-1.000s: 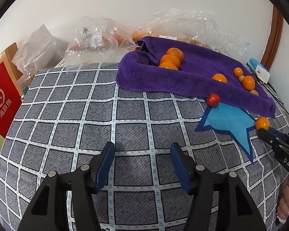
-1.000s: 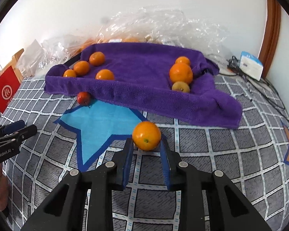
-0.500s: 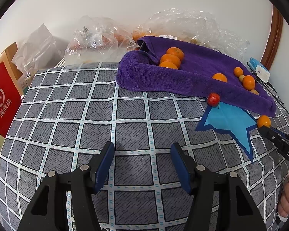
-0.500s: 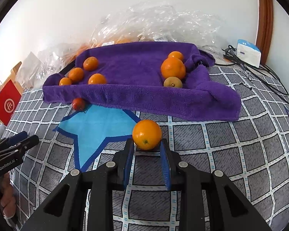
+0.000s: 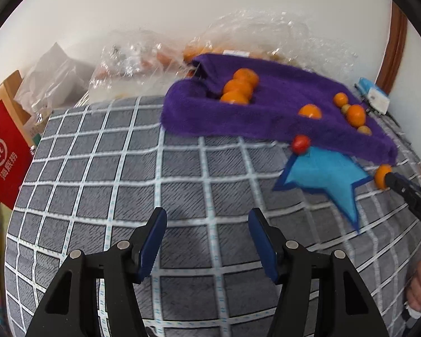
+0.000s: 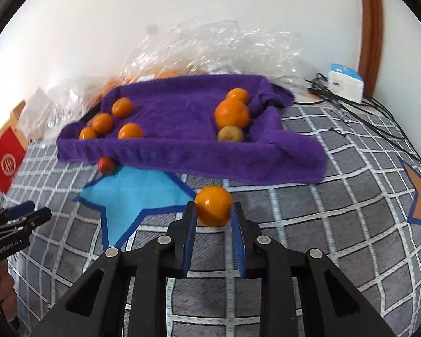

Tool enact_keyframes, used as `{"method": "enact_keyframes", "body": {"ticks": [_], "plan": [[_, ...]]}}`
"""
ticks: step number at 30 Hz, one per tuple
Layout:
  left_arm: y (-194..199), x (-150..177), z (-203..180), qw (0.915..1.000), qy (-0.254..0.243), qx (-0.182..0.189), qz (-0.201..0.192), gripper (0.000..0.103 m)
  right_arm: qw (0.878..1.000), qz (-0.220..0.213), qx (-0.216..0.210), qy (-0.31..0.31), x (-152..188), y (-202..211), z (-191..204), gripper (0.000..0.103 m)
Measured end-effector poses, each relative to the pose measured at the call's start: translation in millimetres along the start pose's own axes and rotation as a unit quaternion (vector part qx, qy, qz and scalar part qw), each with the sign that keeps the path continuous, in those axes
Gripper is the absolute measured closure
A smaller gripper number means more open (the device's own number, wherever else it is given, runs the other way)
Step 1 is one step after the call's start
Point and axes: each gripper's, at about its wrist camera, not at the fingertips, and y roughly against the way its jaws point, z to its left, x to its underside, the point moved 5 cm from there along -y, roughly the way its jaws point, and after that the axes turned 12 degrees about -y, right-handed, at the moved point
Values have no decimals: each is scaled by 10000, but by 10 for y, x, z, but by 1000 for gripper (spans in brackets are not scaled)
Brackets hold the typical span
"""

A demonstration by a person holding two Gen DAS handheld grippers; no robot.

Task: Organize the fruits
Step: 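Grasp an orange with the right tool while the left tool approaches the red fruit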

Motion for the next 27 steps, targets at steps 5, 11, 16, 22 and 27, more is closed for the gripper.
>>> {"method": "enact_keyframes", "body": {"ticks": [5,11,16,22,27], "plan": [[2,-264,-197,9996,2,275,-109,45,9999,-65,115,62,-88,38,-123,85],[-173,-496,-518,9987,-84,479,-141,46,9998,-14,-198,59,-58,10,-140,77],[-334,-643,-677,9980,-103,613,-114,54,9997,99,-166,121,-21,-85,-117,66],[-513,-679,-757,9982,-62,588,-119,72,9997,222,-103,93,9,-144,-135,66],[-519,-645,-763,9973,-134,651,-311,81,9992,204,-258,-236,-28,-133,-240,64]]}}
